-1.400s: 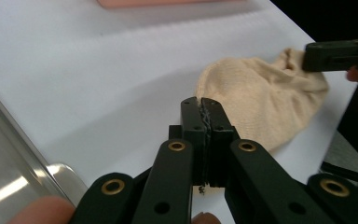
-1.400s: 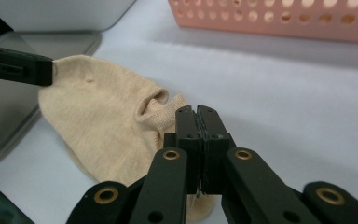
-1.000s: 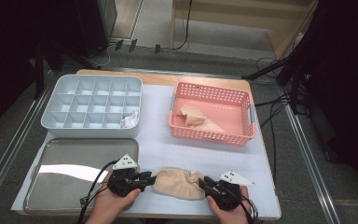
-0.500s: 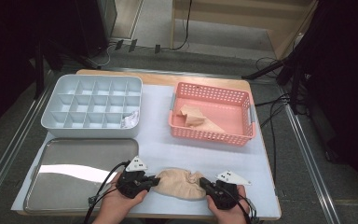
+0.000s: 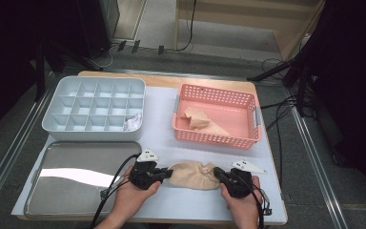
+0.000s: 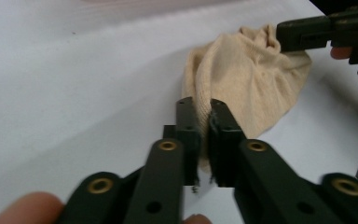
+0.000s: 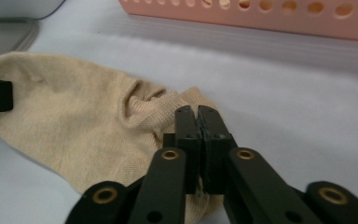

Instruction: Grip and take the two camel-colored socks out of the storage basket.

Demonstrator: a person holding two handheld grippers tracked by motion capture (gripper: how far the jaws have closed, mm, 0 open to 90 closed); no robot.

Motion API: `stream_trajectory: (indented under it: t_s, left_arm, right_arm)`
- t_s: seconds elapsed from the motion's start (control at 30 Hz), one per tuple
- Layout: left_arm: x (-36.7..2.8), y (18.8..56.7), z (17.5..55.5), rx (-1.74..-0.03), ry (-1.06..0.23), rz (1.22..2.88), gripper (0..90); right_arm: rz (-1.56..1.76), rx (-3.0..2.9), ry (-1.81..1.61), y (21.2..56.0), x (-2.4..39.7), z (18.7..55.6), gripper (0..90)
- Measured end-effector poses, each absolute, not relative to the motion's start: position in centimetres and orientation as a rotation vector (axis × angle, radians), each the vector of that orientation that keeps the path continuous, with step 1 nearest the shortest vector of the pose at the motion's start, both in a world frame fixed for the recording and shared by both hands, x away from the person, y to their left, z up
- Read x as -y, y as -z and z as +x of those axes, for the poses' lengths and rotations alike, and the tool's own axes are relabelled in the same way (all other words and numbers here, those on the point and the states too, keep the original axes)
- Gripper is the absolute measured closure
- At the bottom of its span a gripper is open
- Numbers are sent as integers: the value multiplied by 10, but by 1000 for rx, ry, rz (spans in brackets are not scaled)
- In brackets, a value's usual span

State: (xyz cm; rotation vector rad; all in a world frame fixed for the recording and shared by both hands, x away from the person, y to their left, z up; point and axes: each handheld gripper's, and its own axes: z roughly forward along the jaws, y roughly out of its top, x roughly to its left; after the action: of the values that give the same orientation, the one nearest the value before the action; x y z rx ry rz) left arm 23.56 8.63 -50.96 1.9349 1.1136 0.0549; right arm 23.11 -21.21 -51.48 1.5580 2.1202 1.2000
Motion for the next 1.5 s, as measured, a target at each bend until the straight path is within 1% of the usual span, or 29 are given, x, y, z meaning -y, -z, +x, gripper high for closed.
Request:
stream_trajectory:
  t_s: [0.03,0.07,0.13,0.17,0.27,0.33,0.47,0.6,0.67,0.77,0.83,1.03,1.5]
  left_arm:
    - [-88,510,236,-1119,-55,1925,710]
    - [-91,510,236,-1122,-50,1915,661]
    - [-98,508,235,-1133,-52,1883,635]
    - [-102,508,235,-1136,-56,1866,643]
    - [-108,506,235,-1121,-52,1849,709]
    - [-110,506,235,-1112,-37,1847,738]
    - [-109,508,235,-1110,-31,1857,725]
    - [-105,512,236,-1115,-41,1874,769]
    - [-103,513,237,-1122,-39,1888,790]
    - [-100,514,236,-1117,-42,1903,860]
    - [-100,514,235,-1109,-53,1908,894]
    - [-100,512,234,-1097,-54,1890,900]
    - [-89,518,243,-1086,-21,1928,900]
  right_arm:
    - [1563,-2116,-1232,517,215,232,725]
    - [1570,-2082,-1271,518,217,231,676]
    - [1604,-2013,-1318,519,224,225,695]
    - [1600,-2001,-1324,517,226,221,706]
    - [1558,-1977,-1332,511,230,211,758]
    - [1557,-1974,-1337,511,230,208,769]
    - [1535,-2010,-1327,517,222,210,757]
    - [1481,-2020,-1276,519,213,213,691]
    - [1499,-2015,-1267,522,212,216,730]
    - [1508,-2054,-1247,524,210,218,858]
    - [1512,-2049,-1250,522,212,217,897]
    - [1531,-1997,-1294,513,220,212,900]
    - [1566,-1988,-1211,519,225,215,900]
